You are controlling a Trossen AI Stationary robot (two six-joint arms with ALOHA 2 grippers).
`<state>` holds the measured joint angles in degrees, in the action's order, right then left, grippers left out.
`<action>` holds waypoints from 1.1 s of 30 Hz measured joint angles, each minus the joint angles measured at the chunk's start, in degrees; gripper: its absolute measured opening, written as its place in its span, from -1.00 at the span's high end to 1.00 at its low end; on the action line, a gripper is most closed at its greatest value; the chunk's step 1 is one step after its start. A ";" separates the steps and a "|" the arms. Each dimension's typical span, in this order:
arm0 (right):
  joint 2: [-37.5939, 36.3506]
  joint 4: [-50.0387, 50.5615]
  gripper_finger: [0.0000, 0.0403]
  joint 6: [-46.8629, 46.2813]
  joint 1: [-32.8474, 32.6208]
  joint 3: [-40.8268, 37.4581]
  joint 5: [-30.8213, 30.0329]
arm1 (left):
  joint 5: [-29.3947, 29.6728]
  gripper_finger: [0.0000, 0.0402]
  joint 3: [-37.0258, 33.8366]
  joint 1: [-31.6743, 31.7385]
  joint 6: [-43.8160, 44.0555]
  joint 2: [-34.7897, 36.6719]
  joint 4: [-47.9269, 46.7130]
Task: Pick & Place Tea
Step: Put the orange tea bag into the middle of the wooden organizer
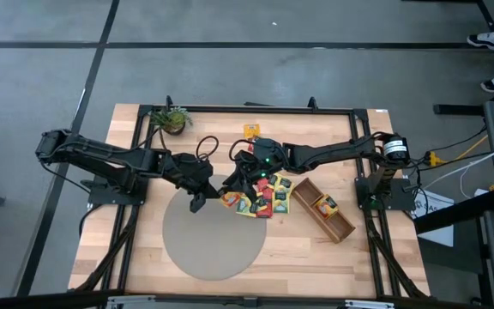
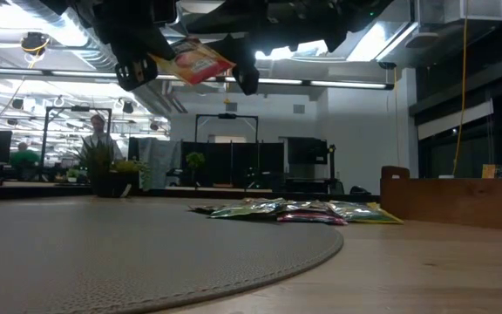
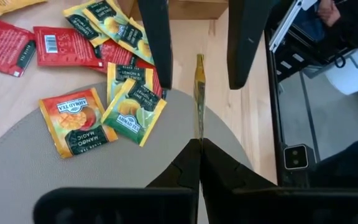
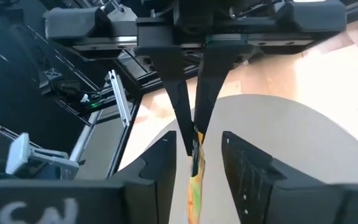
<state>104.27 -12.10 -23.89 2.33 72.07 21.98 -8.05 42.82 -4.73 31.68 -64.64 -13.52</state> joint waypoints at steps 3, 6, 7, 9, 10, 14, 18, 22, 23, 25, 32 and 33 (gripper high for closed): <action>0.00 0.00 0.49 -1.13 0.00 0.00 0.04 | 0.00 0.99 0.00 0.00 0.08 0.00 0.00; 0.00 0.00 0.67 -1.14 0.00 0.00 0.15 | 0.01 0.99 0.00 0.00 0.07 0.00 0.00; 0.00 0.00 0.74 -1.15 0.01 0.00 0.19 | 0.00 0.99 0.01 0.00 0.07 0.00 0.00; 0.00 0.04 0.89 -1.14 0.02 0.00 0.70 | 0.00 0.99 0.00 0.00 0.09 0.00 0.00; 0.00 0.17 0.94 -1.12 0.02 0.02 0.81 | 0.00 0.99 0.01 0.00 0.29 0.00 0.00; -0.02 0.81 0.95 -1.35 0.02 0.09 0.81 | 0.08 0.96 0.01 0.00 0.72 0.00 0.01; -0.02 1.27 0.98 -1.68 0.02 0.09 0.31 | 0.74 0.91 0.00 0.00 1.05 0.00 -0.11; -0.78 3.80 0.98 -4.27 0.00 0.09 -0.39 | 0.87 0.80 0.00 0.02 0.74 0.10 -0.49; -1.36 5.24 0.98 -4.31 -0.05 0.09 -1.36 | 0.43 0.76 -0.01 0.02 0.68 0.29 -0.49; -3.41 8.72 0.98 -4.30 -0.63 -0.31 -3.14 | -0.90 0.68 -0.01 0.02 -0.27 1.07 -0.60; -16.29 12.62 0.98 -13.59 -4.97 -10.06 -17.63 | 0.71 0.50 -0.01 0.02 -5.90 6.13 -4.48; -18.65 12.30 0.98 -16.06 -6.16 -12.27 -20.94 | 1.43 0.49 0.01 0.02 -7.00 6.84 -4.46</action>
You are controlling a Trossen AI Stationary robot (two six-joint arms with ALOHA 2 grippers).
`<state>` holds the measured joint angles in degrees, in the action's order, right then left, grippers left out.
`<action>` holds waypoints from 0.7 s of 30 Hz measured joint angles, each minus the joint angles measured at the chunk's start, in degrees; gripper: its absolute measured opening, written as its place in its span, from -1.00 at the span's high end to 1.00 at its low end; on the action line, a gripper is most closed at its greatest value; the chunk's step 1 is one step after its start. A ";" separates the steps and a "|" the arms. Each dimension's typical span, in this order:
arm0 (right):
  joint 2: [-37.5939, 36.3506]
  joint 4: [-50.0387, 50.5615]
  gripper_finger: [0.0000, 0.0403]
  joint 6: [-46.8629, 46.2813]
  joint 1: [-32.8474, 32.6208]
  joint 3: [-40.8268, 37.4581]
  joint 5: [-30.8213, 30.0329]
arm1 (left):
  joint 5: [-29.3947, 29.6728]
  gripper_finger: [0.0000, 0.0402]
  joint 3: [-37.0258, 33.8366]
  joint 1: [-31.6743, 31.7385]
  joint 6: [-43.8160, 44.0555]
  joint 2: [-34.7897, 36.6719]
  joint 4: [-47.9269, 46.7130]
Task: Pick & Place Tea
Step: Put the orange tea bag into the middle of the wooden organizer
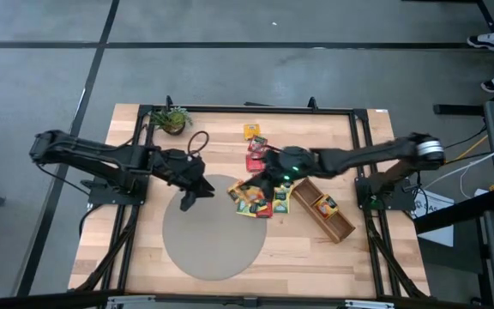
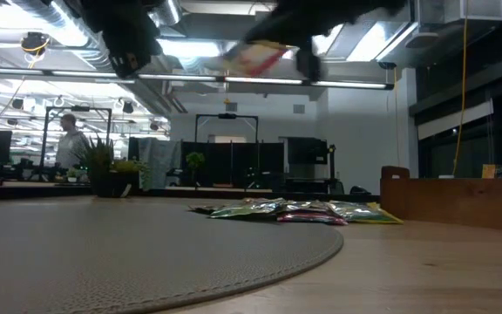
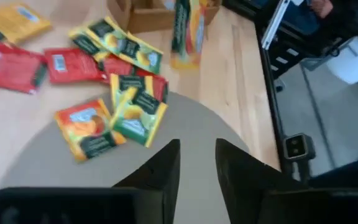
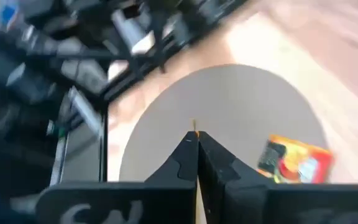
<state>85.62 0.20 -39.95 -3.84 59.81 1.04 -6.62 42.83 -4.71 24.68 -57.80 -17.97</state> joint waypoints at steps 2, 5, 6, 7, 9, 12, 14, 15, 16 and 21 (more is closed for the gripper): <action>-4.26 0.80 0.99 -5.96 -2.97 -4.44 -6.87 | 1.94 0.48 0.00 0.00 -1.39 1.47 -1.38; -9.30 3.44 0.99 -15.13 -8.84 -9.42 -16.47 | 4.79 0.49 -0.01 0.00 -2.92 2.98 -1.83; -10.67 4.87 0.99 -18.29 -10.99 -10.39 -19.12 | 5.64 0.49 0.00 0.00 -3.46 3.37 -1.47; -11.76 7.57 0.99 -21.50 -13.03 -11.36 -21.51 | 6.21 0.49 0.00 0.01 -3.97 3.75 -1.70; -13.15 13.85 0.99 -27.92 -16.86 -11.94 -24.67 | 7.37 0.49 0.00 0.12 -4.74 4.05 -1.29; -15.20 22.50 0.99 -36.59 -21.79 -12.04 -26.22 | 8.65 0.47 0.00 0.56 -4.96 4.42 -1.49; -16.69 27.55 0.99 -41.04 -24.74 -12.04 -26.31 | 8.69 0.47 -0.02 1.33 -5.00 4.56 -2.05; -17.49 29.57 0.99 -43.29 -26.01 -12.04 -26.31 | 8.67 0.47 -0.02 1.81 -5.00 4.55 -1.89; -18.35 31.75 0.99 -45.58 -27.38 -12.04 -26.36 | 8.65 0.47 -0.02 2.22 -5.00 4.53 -1.81; -21.30 43.45 0.99 -55.76 -32.17 -12.04 -26.49 | 8.64 0.49 -0.02 3.86 -4.96 4.52 -2.03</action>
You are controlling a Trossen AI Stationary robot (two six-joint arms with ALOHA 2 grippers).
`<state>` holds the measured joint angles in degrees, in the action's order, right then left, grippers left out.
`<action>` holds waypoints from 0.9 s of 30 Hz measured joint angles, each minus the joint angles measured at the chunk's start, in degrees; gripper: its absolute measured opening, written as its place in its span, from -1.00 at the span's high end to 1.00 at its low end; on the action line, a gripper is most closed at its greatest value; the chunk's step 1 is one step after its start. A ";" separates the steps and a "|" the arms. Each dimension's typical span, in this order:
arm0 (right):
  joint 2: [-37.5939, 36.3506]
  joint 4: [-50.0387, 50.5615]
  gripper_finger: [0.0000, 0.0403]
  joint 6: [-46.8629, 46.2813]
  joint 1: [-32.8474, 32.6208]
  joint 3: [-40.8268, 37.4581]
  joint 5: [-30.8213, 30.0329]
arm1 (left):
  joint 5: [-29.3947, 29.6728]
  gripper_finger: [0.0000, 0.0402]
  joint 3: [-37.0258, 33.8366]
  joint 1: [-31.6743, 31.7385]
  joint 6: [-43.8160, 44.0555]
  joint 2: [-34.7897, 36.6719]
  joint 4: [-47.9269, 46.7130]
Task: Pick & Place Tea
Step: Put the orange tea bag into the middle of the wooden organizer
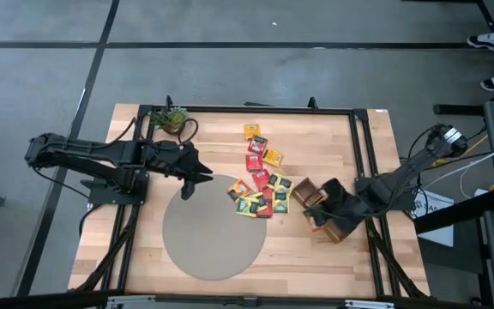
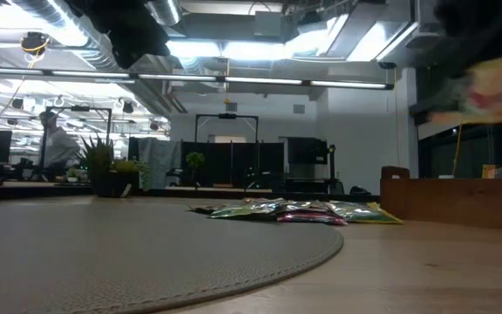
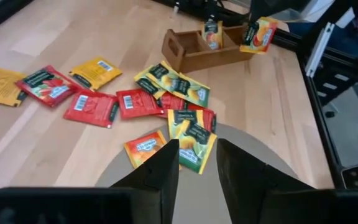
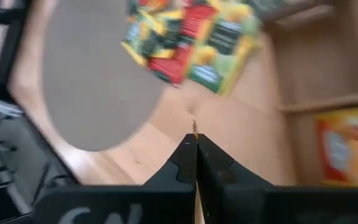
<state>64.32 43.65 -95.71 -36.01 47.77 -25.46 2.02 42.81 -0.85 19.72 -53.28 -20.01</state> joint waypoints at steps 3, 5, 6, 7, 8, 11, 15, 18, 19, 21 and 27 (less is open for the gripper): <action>-0.37 4.85 0.99 -3.76 -1.32 0.02 -1.14 | -0.02 0.49 0.00 0.55 0.04 -0.02 0.00; -0.33 7.54 0.99 -5.77 -1.96 0.02 -2.59 | -0.06 0.48 0.00 0.73 0.51 -0.02 0.00; -0.33 8.41 0.99 -6.19 -2.15 0.02 -3.24 | -0.06 0.48 0.00 0.73 0.51 -0.02 0.00; -0.33 9.33 0.99 -6.64 -2.15 0.04 -3.51 | -0.07 0.48 0.00 0.73 0.51 -0.02 0.02; -0.31 10.61 0.99 -7.35 -2.15 0.04 -3.81 | -0.07 0.48 0.00 0.73 0.52 -0.02 0.01; -0.31 13.00 0.99 -8.27 -2.12 0.04 -3.76 | -0.11 0.49 0.00 0.73 0.68 -0.02 0.02; -0.31 13.13 0.99 -8.58 -1.23 0.04 -3.59 | -0.11 0.50 0.00 0.73 0.68 -0.02 0.02; -0.36 13.12 0.99 -8.24 -0.09 0.65 -4.38 | -0.11 0.50 0.00 0.73 0.70 -0.02 0.07; -0.36 12.89 0.98 -7.56 0.31 1.12 -5.31 | -0.11 0.50 0.00 0.72 0.80 -0.02 0.31; -0.36 12.07 0.99 -5.67 1.31 2.40 -7.71 | -0.14 0.51 0.00 0.71 1.64 -0.13 1.74; -0.38 6.19 0.99 2.04 5.01 5.70 -15.86 | -3.90 0.51 0.00 2.03 4.84 -5.16 15.50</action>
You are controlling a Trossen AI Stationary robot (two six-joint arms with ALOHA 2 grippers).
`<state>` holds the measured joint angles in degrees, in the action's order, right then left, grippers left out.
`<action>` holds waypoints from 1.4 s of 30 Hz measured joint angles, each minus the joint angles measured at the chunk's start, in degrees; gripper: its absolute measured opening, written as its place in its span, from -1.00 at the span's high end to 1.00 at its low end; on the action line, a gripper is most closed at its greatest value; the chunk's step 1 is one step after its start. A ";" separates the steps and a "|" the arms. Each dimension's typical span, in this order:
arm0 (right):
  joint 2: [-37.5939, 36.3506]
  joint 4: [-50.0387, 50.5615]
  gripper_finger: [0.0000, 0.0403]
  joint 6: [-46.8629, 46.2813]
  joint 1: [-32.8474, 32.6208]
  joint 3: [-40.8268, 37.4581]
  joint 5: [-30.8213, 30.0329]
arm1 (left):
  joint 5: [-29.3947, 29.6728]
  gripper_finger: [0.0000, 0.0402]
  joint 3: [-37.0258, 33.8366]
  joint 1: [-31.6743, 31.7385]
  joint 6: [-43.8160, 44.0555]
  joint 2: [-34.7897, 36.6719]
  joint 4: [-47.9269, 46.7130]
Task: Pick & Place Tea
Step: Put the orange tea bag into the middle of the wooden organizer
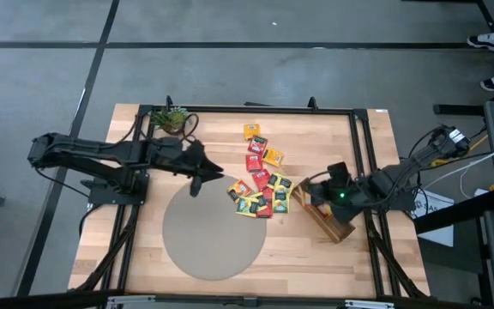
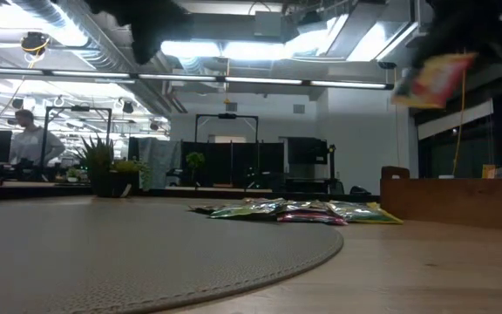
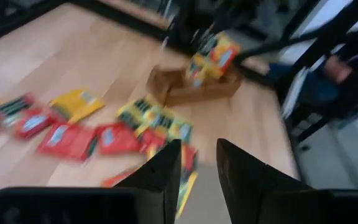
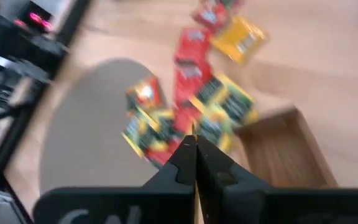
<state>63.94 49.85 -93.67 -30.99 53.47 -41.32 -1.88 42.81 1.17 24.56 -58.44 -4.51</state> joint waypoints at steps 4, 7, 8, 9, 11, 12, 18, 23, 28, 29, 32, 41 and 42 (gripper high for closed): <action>0.00 -6.77 0.99 5.64 2.03 0.31 -5.04 | -3.71 0.51 -0.09 2.29 4.77 -6.90 15.20; 0.00 -13.28 0.99 10.21 3.42 0.31 -8.83 | -6.46 0.50 -0.09 4.22 10.19 -12.15 25.76; 0.00 -15.75 0.99 12.17 3.92 0.31 -10.06 | -8.03 0.50 -0.09 4.84 12.21 -13.95 28.50; 0.00 -18.43 0.99 14.16 4.36 0.33 -11.33 | -9.98 0.50 -0.09 5.42 14.40 -15.67 30.77; 0.00 -23.93 0.99 18.68 5.28 0.33 -13.44 | -13.82 0.51 -0.09 6.48 18.85 -18.85 34.81; 0.00 -26.75 0.99 21.24 5.75 0.33 -14.09 | -15.49 0.51 -0.09 6.89 20.92 -20.29 36.96; 0.02 -40.62 0.99 33.31 8.67 0.33 -14.23 | -18.72 0.45 -0.09 8.20 30.92 -27.53 55.79; 0.02 -48.24 0.99 39.02 10.75 0.34 -13.56 | -20.14 0.36 -0.11 8.45 35.42 -31.18 63.09; 0.58 -52.43 0.99 40.22 12.80 0.36 -9.63 | -17.88 0.25 -0.09 8.43 33.67 -31.62 63.49; 0.88 -52.71 0.99 40.22 13.13 0.36 -8.99 | -16.81 0.23 -0.09 8.43 33.09 -31.62 63.60; 2.29 -54.72 0.99 40.04 14.32 0.36 -6.52 | -15.80 0.19 -0.09 8.43 31.27 -31.62 65.07; 7.22 -62.68 0.99 41.80 17.88 0.34 -2.10 | -16.71 0.21 -0.09 8.15 28.48 -31.60 66.48; 7.46 -63.43 0.99 42.25 18.18 0.33 -2.08 | -16.85 0.21 -0.09 8.15 28.50 -31.60 66.50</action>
<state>71.40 -13.58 -51.42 -12.81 53.80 -43.40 -18.73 42.72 9.32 53.06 -90.04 61.99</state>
